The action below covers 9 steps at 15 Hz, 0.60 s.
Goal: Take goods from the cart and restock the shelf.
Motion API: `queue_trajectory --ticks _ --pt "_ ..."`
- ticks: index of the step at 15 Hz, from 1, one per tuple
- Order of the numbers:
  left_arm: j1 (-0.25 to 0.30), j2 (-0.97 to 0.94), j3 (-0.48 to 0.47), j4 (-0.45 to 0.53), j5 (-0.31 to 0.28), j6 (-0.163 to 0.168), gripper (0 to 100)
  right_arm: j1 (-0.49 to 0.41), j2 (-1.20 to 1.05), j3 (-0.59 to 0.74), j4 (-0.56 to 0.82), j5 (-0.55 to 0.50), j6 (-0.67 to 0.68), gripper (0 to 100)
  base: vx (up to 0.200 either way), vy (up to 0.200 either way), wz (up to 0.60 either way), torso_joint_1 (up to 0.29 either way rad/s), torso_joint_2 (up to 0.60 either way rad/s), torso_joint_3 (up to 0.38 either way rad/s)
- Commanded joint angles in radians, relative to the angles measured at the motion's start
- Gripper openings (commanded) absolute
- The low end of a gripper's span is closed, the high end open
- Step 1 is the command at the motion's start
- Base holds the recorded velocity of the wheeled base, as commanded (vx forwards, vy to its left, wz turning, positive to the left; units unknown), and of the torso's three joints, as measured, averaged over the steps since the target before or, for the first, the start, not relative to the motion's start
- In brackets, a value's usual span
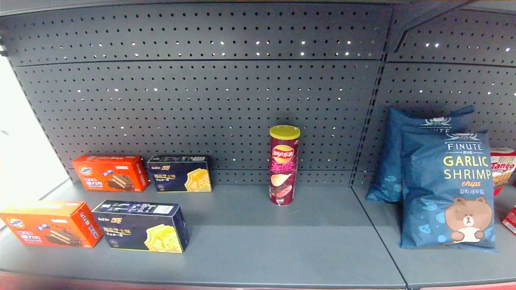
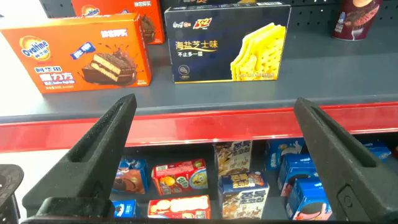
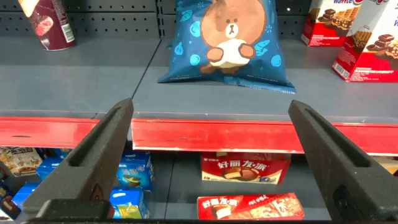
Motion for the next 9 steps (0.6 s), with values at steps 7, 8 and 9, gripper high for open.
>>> queue_trajectory --ticks 7,8,9 --pt "0.0 0.001 0.0 0.0 0.0 0.0 100 0.0 0.001 0.0 0.0 0.0 -0.003 100 0.0 0.0 0.51 0.003 0.0 0.005" --pt "0.0 0.001 0.0 0.0 0.0 0.0 100 0.0 0.001 0.0 0.0 0.0 -0.003 100 0.0 0.0 0.6 -0.007 0.01 0.002" --pt "0.0 0.001 0.0 0.0 0.0 0.0 100 0.0 0.001 0.0 0.0 0.0 -0.003 100 0.0 0.0 0.6 0.007 0.0 0.002"
